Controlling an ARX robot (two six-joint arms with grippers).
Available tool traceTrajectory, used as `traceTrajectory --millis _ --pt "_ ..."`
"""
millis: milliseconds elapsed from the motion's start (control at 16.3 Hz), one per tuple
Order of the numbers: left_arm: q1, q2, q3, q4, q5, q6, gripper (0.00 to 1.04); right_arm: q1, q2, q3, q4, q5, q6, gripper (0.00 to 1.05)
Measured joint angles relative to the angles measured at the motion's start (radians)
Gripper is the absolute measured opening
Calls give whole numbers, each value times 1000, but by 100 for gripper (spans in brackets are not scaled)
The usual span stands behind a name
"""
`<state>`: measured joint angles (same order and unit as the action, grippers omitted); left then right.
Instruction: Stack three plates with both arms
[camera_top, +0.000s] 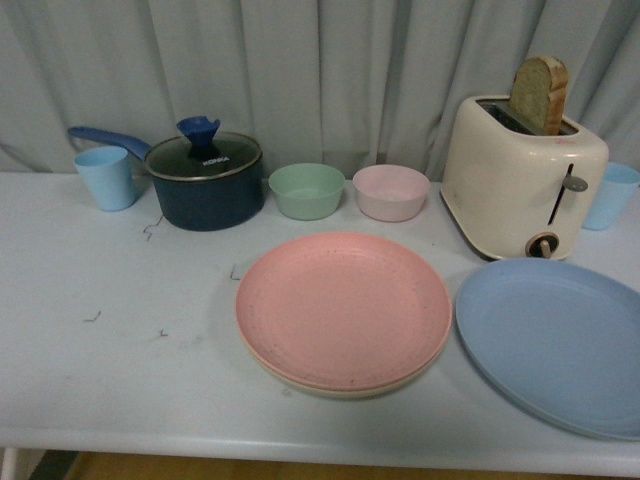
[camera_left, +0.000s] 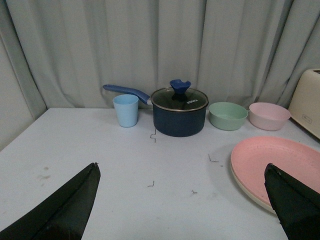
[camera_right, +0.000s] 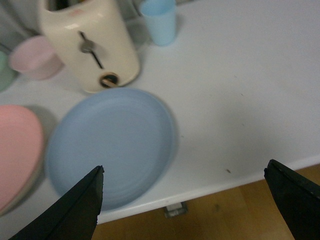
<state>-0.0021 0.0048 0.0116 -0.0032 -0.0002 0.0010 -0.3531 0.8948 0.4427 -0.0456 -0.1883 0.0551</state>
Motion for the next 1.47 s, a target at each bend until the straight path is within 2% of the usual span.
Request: traceTrajectory --millis 122,245,490,857,1041,1163,1469 --pt "0 0 0 0 0 0 98 -67 300 106 16 -15 -29 98" --pt "0 0 0 0 0 0 98 -79 561 252 6 -48 -56 98" --pt "0 0 0 0 0 0 98 -18 890 482 -57 -33 -106 98" --pt "0 0 0 0 0 0 98 21 986 569 -73 -8 -130 98" --pt "0 0 0 0 0 0 98 74 1109 684 -105 29 -145 98" --pt "0 0 0 0 0 0 98 146 1210 768 -127 59 -145 98" --pt "0 0 0 0 0 0 98 164 1250 803 -129 73 -146 98"
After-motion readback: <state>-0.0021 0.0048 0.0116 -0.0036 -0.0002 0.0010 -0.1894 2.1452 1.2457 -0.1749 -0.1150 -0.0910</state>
